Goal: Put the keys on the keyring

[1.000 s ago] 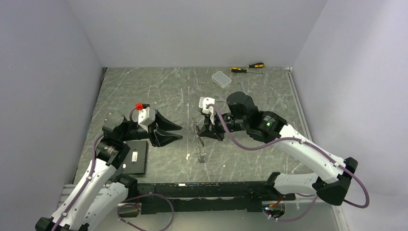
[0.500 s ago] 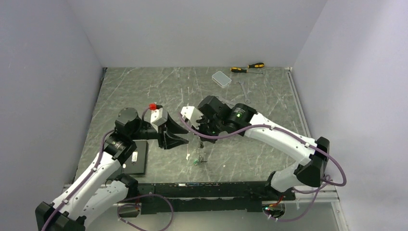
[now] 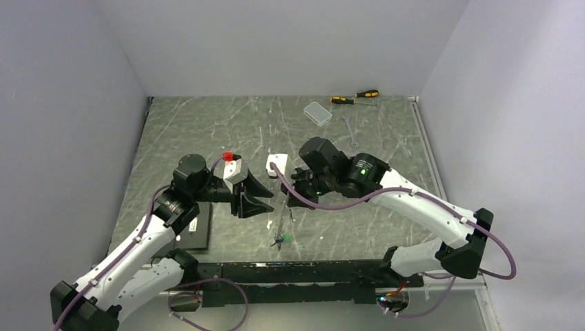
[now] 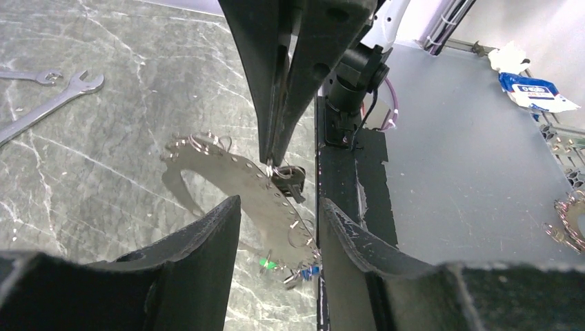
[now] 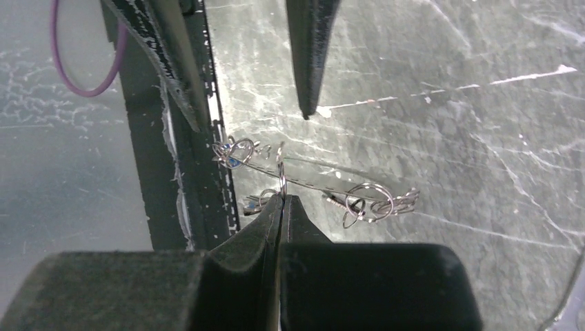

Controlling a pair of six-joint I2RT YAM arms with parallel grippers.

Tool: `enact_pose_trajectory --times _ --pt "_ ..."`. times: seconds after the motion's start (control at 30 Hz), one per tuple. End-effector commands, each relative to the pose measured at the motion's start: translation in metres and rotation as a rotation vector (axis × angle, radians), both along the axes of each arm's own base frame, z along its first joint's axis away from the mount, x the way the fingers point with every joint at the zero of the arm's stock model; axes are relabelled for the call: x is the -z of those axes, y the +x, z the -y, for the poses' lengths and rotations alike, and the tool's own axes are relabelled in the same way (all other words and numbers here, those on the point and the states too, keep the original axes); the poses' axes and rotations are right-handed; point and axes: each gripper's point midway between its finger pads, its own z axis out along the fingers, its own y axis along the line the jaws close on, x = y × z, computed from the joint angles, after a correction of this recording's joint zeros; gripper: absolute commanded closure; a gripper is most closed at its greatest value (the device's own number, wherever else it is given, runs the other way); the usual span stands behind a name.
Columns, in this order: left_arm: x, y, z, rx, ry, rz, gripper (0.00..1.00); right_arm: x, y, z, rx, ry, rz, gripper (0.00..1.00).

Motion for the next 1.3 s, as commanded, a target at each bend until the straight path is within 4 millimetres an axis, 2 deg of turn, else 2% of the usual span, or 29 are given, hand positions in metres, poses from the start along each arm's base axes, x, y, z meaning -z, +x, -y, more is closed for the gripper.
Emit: enact_pose_trajectory --times 0.0,0.63,1.07,1.27 --pt "-0.025 -0.004 0.005 0.043 -0.06 0.073 0.5 -0.026 -0.011 -0.017 -0.097 0.13 0.022 1.0" --pt "-0.024 -0.01 0.014 0.09 -0.053 0.056 0.58 -0.037 -0.012 -0.036 -0.129 0.185 0.037 1.0" --pt "-0.019 -0.007 0.015 0.069 -0.026 0.051 0.62 -0.046 -0.016 -0.035 -0.144 0.214 0.05 1.0" --pt "-0.018 -0.006 0.014 0.065 -0.02 0.044 0.79 -0.051 -0.019 -0.034 -0.151 0.235 0.057 1.0"
